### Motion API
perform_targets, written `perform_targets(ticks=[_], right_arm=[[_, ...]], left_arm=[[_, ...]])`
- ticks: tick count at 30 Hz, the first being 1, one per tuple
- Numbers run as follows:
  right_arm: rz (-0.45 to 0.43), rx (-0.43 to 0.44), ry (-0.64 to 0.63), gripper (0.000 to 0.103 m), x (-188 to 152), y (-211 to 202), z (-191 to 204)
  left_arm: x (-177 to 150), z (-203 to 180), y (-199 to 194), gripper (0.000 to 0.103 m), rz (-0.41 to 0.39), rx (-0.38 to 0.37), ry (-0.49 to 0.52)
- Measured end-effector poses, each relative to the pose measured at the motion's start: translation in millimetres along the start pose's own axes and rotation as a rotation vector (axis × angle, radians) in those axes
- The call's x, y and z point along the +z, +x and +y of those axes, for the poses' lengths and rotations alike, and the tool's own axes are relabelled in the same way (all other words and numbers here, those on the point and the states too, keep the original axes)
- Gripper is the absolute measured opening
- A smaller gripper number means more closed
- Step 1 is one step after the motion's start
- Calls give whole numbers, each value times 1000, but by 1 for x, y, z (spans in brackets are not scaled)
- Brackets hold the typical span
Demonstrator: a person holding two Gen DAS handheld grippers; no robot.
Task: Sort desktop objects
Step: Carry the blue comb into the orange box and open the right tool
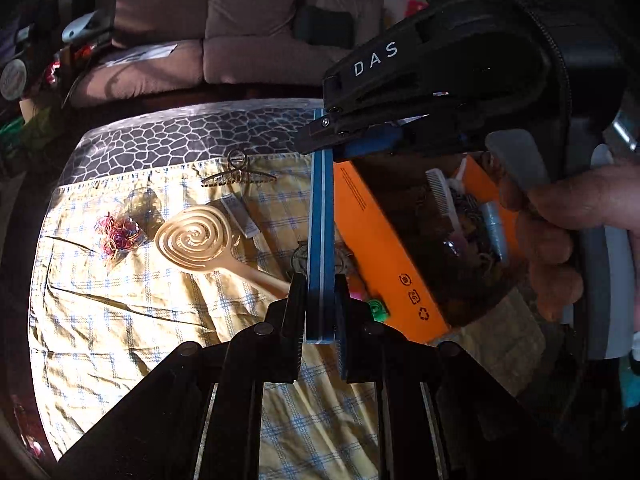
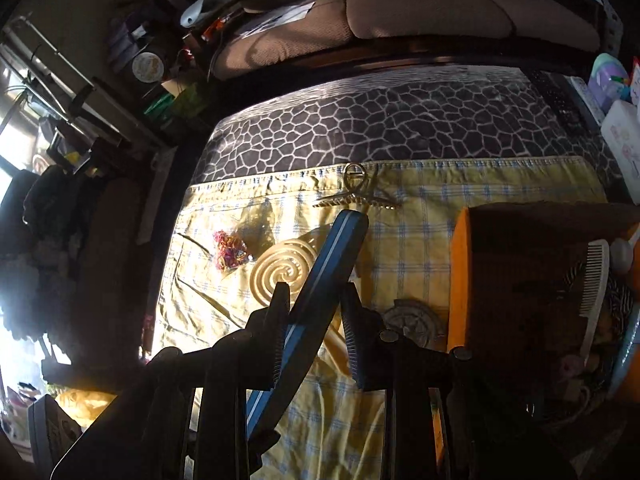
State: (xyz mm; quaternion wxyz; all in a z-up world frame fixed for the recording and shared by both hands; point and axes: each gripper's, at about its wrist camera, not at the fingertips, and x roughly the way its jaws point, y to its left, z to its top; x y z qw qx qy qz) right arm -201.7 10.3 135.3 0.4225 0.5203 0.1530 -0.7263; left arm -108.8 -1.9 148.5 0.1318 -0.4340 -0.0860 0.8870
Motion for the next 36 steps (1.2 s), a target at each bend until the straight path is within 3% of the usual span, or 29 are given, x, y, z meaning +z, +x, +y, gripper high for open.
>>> perform_targets(ticks=[10, 18, 23, 27, 36], right_arm=[[-61, -42, 145, 26, -35, -69, -120], [-83, -71, 237, 23, -54, -97, -204], [-77, -87, 263, 21, -58, -95, -240], [-62, -86, 303, 21, -64, -81, -264], [-64, -75, 295, 23, -71, -76, -269]], left_arm=[[20, -105, 47, 12, 37, -79, 120], [32, -172, 100, 12, 77, -119, 163], [39, -188, 130, 11, 103, -133, 143], [39, -187, 152, 11, 128, -86, 139], [35, -155, 136, 11, 118, -79, 98]])
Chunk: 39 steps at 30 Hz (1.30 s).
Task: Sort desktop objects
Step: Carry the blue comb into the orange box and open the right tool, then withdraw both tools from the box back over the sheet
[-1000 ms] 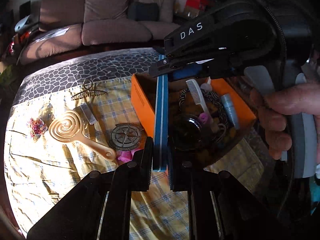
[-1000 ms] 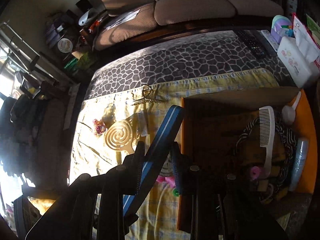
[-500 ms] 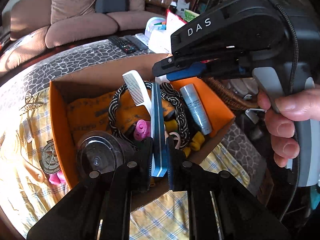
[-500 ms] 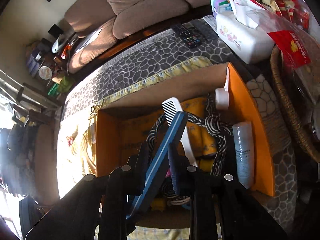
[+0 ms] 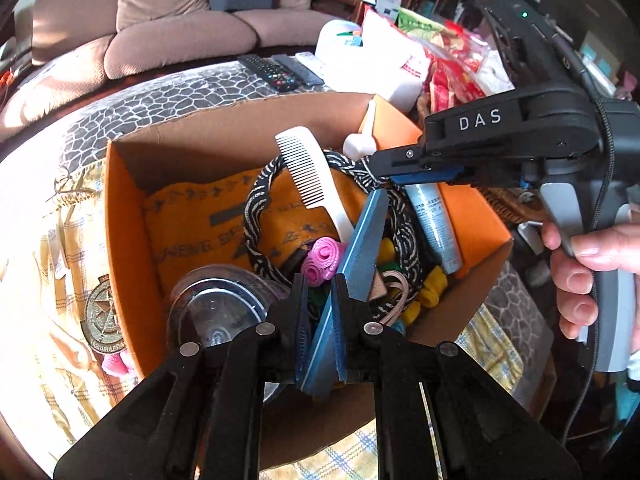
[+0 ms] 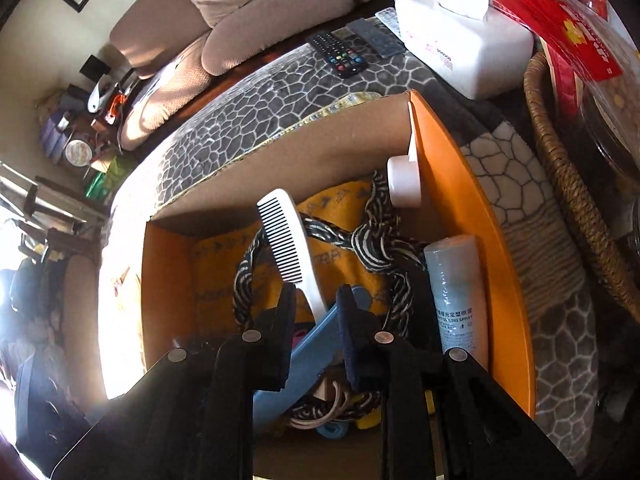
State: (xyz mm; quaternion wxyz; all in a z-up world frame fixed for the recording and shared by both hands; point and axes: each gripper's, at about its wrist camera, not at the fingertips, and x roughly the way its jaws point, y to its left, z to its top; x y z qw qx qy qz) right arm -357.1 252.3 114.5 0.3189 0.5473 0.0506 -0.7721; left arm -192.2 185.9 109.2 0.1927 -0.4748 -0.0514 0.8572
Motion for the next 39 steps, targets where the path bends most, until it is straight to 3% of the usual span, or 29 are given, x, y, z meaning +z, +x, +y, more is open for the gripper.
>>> perform_targets(ticks=[5, 10, 14, 16, 23, 27, 32, 34, 39], right_arm=[[-5, -32, -30, 36, -6, -1, 18], [-16, -63, -65, 42, -14, -5, 34], [-33, -117, -115, 48, -24, -11, 44], [-40, -136, -132, 53, -29, -12, 47], [-65, -198, -202, 62, -52, -17, 56], [-88, -202, -236, 75, -65, -20, 64], [-99, -216, -283, 86, -80, -22, 76], [-105, -225, -306, 102, -85, -22, 81], [-126, -218, -323, 103, -97, -27, 89]], left_arm=[[-3, 1, -27, 16, -30, 10, 24], [-6, 1, -49, 35, -62, 26, 29], [-8, 8, -62, 42, -79, 63, 22], [-10, 14, -70, 59, -93, 79, 6], [-18, 34, -91, 82, -121, 122, -51], [-24, 45, -102, 100, -144, 129, -89], [-34, 57, -117, 103, -177, 139, -138], [-38, 61, -122, 103, -184, 151, -148], [-44, 68, -130, 103, -182, 178, -171]])
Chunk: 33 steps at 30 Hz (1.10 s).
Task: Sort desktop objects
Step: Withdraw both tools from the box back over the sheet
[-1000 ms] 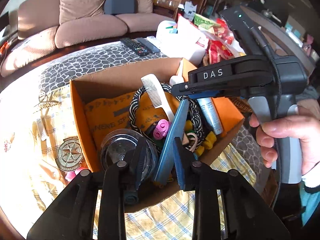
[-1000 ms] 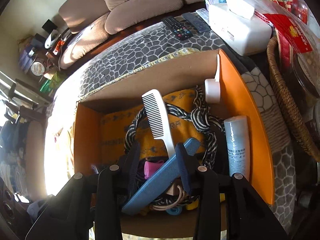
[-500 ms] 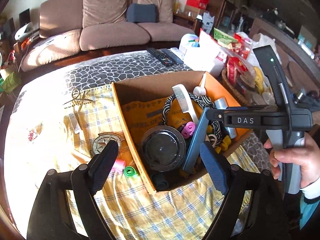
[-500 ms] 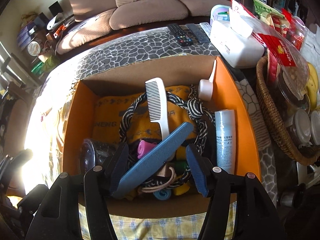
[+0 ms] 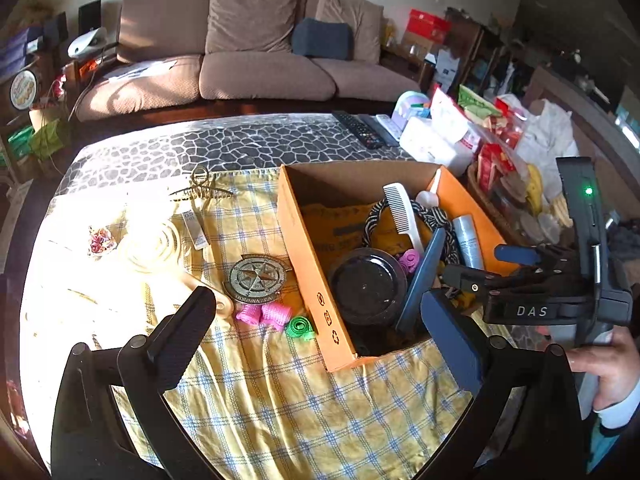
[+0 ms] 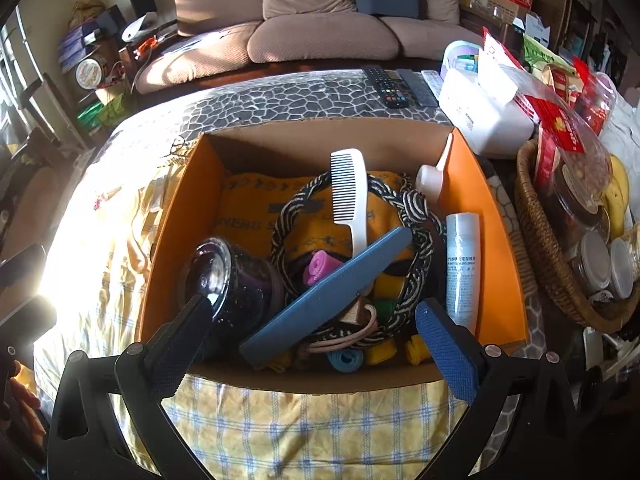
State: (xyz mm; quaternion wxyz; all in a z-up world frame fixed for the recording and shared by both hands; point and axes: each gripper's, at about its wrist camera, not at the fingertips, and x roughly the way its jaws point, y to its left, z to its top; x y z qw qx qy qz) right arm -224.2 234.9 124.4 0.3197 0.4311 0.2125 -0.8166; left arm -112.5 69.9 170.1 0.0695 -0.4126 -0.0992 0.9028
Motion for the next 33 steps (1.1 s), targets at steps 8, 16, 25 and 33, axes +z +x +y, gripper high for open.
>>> perform_targets(ticks=[8, 16, 25, 33], right_arm=[[-13, 11, -23, 103, -8, -9, 20], [-25, 50, -51, 103, -15, -18, 51], [-35, 103, -110, 103, -9, -27, 96], [-24, 164, -149, 102, 1, -19, 131]], left_arm=[[-13, 11, -14, 103, -13, 134, 7], [-22, 33, -32, 103, -15, 156, -29], [-31, 71, -46, 103, -1, 155, -66], [-45, 128, -49, 103, 21, 160, -163]])
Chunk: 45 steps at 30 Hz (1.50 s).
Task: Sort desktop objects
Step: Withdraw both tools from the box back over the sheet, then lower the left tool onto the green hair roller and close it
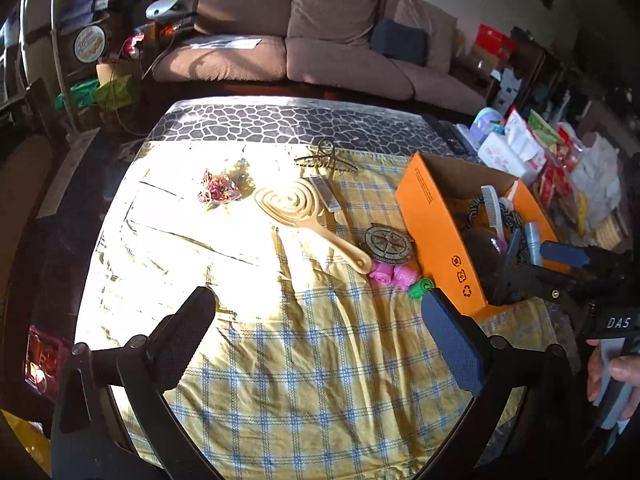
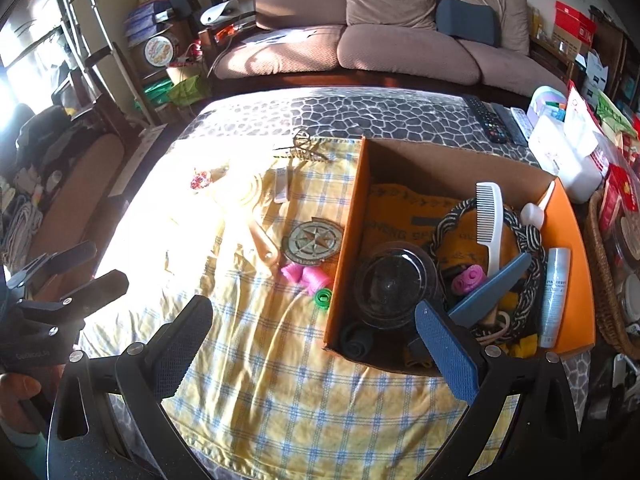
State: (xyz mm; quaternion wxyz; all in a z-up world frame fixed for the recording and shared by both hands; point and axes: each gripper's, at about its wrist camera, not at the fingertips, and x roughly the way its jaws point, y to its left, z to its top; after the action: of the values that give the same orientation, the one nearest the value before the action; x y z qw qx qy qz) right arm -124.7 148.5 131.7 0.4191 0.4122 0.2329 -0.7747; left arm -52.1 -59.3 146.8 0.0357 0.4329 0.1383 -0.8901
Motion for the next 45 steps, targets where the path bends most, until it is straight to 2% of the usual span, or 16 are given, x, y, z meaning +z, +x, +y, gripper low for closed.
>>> perform_targets(ticks=[3, 5, 6, 11, 12, 13, 17, 19, 22, 27, 31, 36, 39, 43, 45], right_arm=[[8, 26, 8, 101, 5, 9, 7], [16, 47, 20, 96, 9, 14, 9], [20, 54, 26, 91, 10, 17, 9], [20, 60, 37, 78, 16, 21, 8], [22, 62, 37, 77, 16, 21, 6], [24, 60, 35, 74, 16, 21, 4], [33, 55, 32, 69, 17, 22, -4], [33, 57, 35, 65, 15, 21, -9], [35, 65, 47, 59, 14, 21, -17], [39, 80, 60, 59, 11, 22, -32], [41, 98, 67, 59, 8, 22, -42], [39, 123, 75, 59, 7, 22, -50], [38, 132, 80, 59, 6, 23, -55], [40, 134, 77, 59, 5, 26, -58], [42, 131, 69, 59, 5, 28, -58]], left_arm=[[-4, 20, 5, 103, 12, 20, -15], [-8, 28, 11, 103, 28, 6, -18], [-10, 30, 14, 103, 37, -5, -13], [-24, 9, 34, 101, 65, -78, 54], [-27, 1, 38, 99, 70, -99, 72], [-28, -9, 43, 92, 75, -114, 91], [-35, -45, 67, 81, 92, -171, 163], [-38, -59, 78, 68, 92, -186, 187], [-39, -75, 97, 66, 108, -212, 207], [-39, -97, 120, 65, 113, -243, 265], [-39, -110, 137, 41, 146, -275, 335], [-40, -118, 148, 29, 169, -368, 412], [-39, -124, 153, 29, 176, -364, 467], [-32, -123, 154, 29, 163, -377, 468], [-31, -125, 156, 29, 164, -377, 502]])
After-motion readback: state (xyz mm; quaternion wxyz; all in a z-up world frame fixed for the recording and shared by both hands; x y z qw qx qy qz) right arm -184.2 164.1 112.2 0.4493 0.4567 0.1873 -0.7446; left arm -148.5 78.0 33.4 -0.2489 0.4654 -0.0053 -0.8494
